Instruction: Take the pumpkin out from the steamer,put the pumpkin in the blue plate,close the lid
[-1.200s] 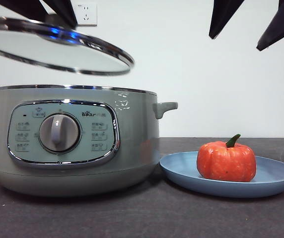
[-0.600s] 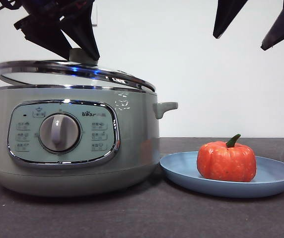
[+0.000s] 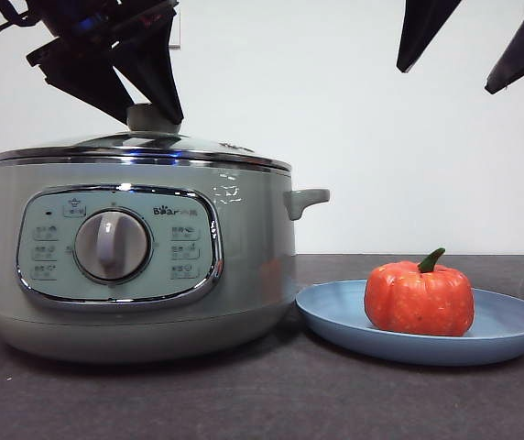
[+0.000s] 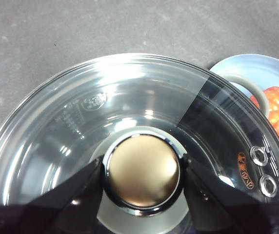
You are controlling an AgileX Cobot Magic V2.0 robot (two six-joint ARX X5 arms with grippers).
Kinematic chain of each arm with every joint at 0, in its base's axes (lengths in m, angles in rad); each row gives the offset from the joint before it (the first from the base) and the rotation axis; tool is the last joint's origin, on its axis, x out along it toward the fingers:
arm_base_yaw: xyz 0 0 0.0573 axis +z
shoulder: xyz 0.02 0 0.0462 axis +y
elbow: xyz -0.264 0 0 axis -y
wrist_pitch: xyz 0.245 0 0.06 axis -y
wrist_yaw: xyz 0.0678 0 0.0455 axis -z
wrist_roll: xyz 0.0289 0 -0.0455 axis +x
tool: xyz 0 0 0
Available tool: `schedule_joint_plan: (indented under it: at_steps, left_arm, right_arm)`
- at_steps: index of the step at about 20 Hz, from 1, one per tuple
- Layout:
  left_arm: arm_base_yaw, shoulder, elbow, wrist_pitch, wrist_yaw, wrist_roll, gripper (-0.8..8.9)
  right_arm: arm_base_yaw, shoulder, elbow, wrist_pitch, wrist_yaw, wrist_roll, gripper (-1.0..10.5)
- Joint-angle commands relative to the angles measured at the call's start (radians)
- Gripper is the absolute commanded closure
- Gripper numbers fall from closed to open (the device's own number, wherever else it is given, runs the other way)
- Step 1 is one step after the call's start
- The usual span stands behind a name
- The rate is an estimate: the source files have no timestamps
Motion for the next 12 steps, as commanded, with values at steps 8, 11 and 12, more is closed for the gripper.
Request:
schedule_joint_plan:
  at_steps: [8,11,12]
  left_arm:
    - [-0.003,0.005,0.010,0.005,-0.007,0.002,4.36]
    - [-0.003,-0.019,0.039,-0.019,-0.007,0.001,4.36]
    - [-0.003,-0.032,0.060,-0.040,-0.007,0.001,4.36]
  right_arm:
    - [0.000,0.002,-0.008,0.006,0.002,0.006,4.1]
    - [0.000,-0.004,-0.008,0.006,0.000,0.006,4.1]
    - [0.000,-0.014,-0.008,0.006,0.000,0.006,4.1]
